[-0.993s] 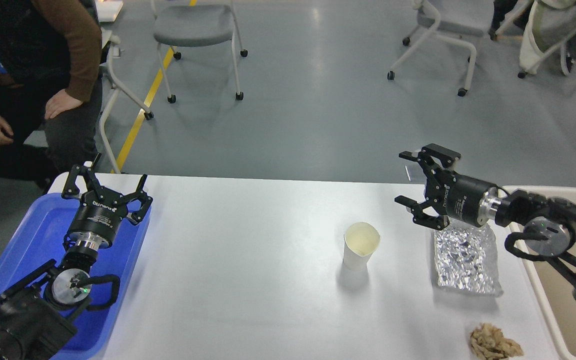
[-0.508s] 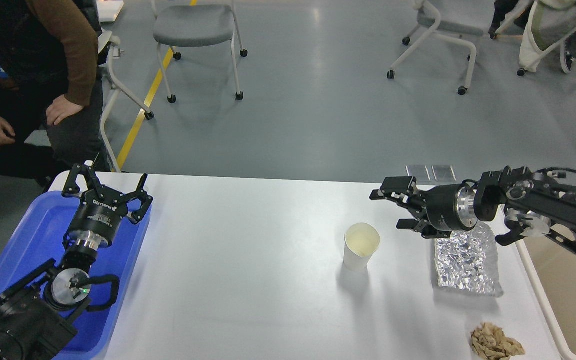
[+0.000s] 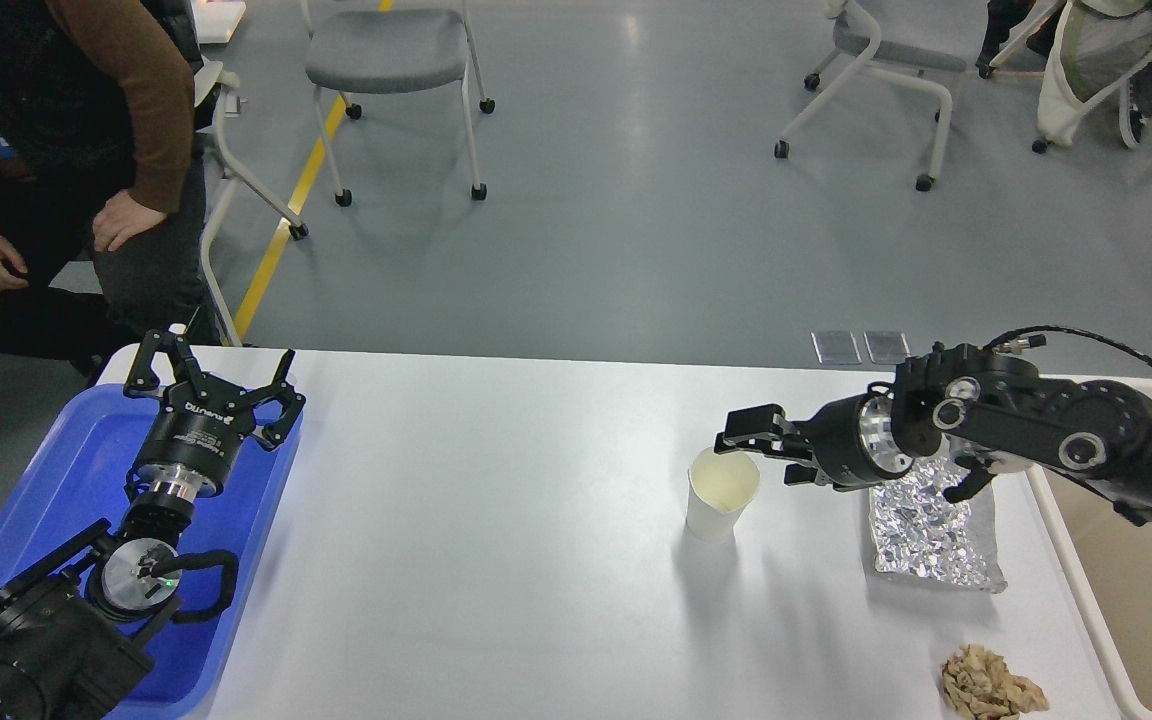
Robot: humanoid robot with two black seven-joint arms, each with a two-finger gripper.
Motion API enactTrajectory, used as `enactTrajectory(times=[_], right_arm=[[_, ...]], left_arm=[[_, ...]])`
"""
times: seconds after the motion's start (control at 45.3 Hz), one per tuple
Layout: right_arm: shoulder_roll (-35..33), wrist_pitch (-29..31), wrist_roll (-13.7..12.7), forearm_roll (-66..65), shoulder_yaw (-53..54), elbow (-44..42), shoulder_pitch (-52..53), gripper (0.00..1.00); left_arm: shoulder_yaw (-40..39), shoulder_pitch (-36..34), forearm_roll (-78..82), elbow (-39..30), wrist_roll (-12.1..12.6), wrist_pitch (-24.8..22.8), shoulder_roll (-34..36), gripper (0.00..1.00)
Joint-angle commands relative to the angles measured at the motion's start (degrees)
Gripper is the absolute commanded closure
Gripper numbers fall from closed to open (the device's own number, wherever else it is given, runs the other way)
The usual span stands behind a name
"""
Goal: Tidy desktop
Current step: 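Move the open right gripper toward the paper cup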
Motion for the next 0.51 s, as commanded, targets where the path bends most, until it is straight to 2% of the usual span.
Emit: enactTrajectory(times=[0.0,0.486], right_arm=[[4.8,-0.1,0.2,-1.5,-1.5,-4.4,-1.4,0.00],[5.5,-0.6,0.4,-4.7,-2.7,-6.9,-2.9,0.00]], left_arm=[[0.0,0.0,0.0,0.0,0.0,0.0,0.0,0.00],[0.0,0.0,0.0,0.0,0.0,0.0,0.0,0.00]])
